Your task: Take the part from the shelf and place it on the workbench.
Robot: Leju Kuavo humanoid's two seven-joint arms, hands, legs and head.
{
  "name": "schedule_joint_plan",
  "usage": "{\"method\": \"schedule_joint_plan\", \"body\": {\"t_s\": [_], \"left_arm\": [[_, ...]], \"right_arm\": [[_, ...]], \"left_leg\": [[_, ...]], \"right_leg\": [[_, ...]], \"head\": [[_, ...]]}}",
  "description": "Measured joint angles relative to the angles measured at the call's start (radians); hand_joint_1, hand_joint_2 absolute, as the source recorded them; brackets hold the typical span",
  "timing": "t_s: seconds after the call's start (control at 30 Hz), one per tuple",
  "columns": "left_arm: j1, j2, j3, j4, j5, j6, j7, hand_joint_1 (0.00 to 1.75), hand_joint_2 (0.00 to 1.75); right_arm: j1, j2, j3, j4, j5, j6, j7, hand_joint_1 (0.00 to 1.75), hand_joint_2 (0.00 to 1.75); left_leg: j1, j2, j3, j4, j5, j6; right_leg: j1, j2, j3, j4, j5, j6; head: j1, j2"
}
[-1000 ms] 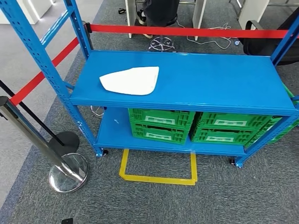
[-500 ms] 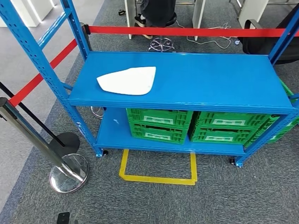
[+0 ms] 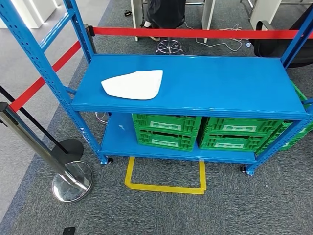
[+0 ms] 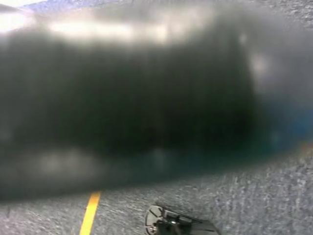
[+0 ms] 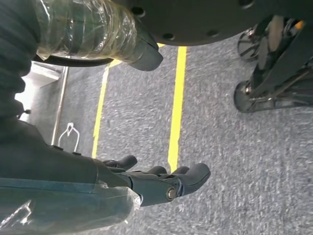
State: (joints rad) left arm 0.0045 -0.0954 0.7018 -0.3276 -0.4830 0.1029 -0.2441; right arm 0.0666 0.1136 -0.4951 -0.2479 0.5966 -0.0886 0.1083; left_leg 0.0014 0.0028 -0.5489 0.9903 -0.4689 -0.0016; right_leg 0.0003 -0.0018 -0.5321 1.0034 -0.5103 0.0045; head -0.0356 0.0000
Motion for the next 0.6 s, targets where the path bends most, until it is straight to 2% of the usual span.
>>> {"method": "schedule_joint_plan", "body": {"t_s": [0.43, 0.57, 0.6], "left_arm": [[0.061, 0.039, -0.297, -0.021, 0.214, -0.044, 0.107, 0.00, 0.00], [0.080, 0.051, -0.386, -0.026, 0.280, -0.057, 0.140, 0.00, 0.00], [0.082, 0.053, -0.398, -0.027, 0.288, -0.059, 0.144, 0.00, 0.00]], "right_arm": [[0.033, -0.042, 0.206, -0.056, -0.264, 0.038, -0.046, 0.00, 1.75], [0.044, -0.055, 0.268, -0.074, -0.344, 0.051, -0.060, 0.00, 0.00], [0.045, -0.057, 0.275, -0.076, -0.354, 0.052, -0.061, 0.00, 0.00]], "left_leg": [[-0.008, 0.000, 0.000, 0.001, -0.002, 0.003], [-0.009, 0.000, 0.000, 0.001, -0.003, 0.004], [-0.009, 0.000, 0.000, 0.001, -0.003, 0.004]], "right_leg": [[-0.009, 0.000, 0.000, -0.001, 0.000, 0.004], [-0.009, 0.000, 0.000, -0.001, 0.000, 0.004], [-0.009, 0.000, 0.000, -0.001, 0.000, 0.004]], "head": [[0.000, 0.000], [0.000, 0.000], [0.000, 0.000]]}}
